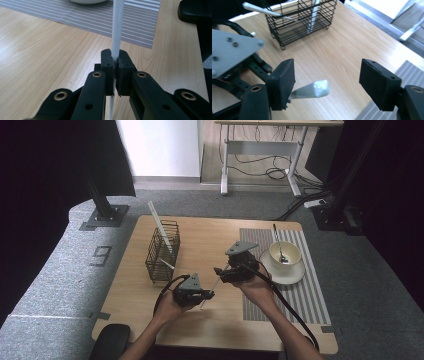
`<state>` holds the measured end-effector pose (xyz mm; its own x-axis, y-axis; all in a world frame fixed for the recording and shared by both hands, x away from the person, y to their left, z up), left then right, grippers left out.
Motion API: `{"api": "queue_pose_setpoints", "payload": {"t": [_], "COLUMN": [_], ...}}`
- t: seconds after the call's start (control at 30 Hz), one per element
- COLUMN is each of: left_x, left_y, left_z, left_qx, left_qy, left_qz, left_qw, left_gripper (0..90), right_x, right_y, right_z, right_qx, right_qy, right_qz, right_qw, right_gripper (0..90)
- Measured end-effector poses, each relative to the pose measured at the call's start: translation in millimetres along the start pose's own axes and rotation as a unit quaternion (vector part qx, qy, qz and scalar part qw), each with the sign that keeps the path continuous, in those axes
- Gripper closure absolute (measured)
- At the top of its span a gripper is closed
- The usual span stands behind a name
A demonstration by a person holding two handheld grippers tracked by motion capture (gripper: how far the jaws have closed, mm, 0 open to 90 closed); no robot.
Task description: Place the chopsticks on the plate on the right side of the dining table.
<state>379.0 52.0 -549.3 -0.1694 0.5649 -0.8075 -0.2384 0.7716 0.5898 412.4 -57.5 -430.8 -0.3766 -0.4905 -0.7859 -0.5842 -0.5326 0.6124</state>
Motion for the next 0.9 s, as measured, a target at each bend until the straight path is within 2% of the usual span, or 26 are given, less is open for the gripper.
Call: {"api": "queue_pose_setpoints", "payload": {"t": [0.03,0.1,0.17,0.33,0.47,0.7,0.9], "left_x": [0.2,0.2,-0.2,0.1,1.9,5.3,5.0], "left_y": [0.6,1.1,2.3,3.9,4.6,4.3,5.0], "left_z": [0.6,0.9,1.6,2.3,3.6,6.5,6.4], "left_qx": [0.0,-0.001,0.001,0.005,0.005,0.0,0.0], "left_qy": [0.002,0.002,0.004,0.007,0.001,-0.002,-0.01], "left_qz": [-0.001,-0.001,-0.005,-0.009,-0.008,-0.001,-0.001], "left_qw": [1.0,1.0,1.0,0.9999,1.0,1.0,0.9999], "left_gripper": [85.9,85.9,85.8,85.8,85.8,85.8,85.6], "right_x": [0.8,1.2,3.1,8.4,18.4,43.8,57.9], "right_y": [-0.5,-0.3,0.3,0.2,-1.8,-2.8,-3.9], "right_z": [-3.2,-5.0,-10.7,-17.7,-26.1,-48.0,-56.4], "right_qx": [0.013,0.019,0.034,0.041,0.049,0.064,0.068], "right_qy": [0.005,0.006,0.01,0.004,0.0,-0.031,-0.045], "right_qz": [0.003,0.004,0.008,0.01,0.019,0.024,0.026], "right_qw": [0.9999,0.9998,0.9993,0.9991,0.9986,0.9972,0.9964], "right_gripper": [25.1,24.6,22.9,22.5,22.2,22.2,22.2]}}
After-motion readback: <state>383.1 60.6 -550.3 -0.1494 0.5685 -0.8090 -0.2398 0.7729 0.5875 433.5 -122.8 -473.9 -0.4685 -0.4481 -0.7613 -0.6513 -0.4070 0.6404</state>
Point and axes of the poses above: each handheld gripper's, and its own axes: y roughly backward along the jaws, x roughly out of its underside, z roughly to its left, the point moved 8 cm from there along -y, roughly forward along the jaws, and after that the axes turned 1 degree about -y, right-handed, at the moved point
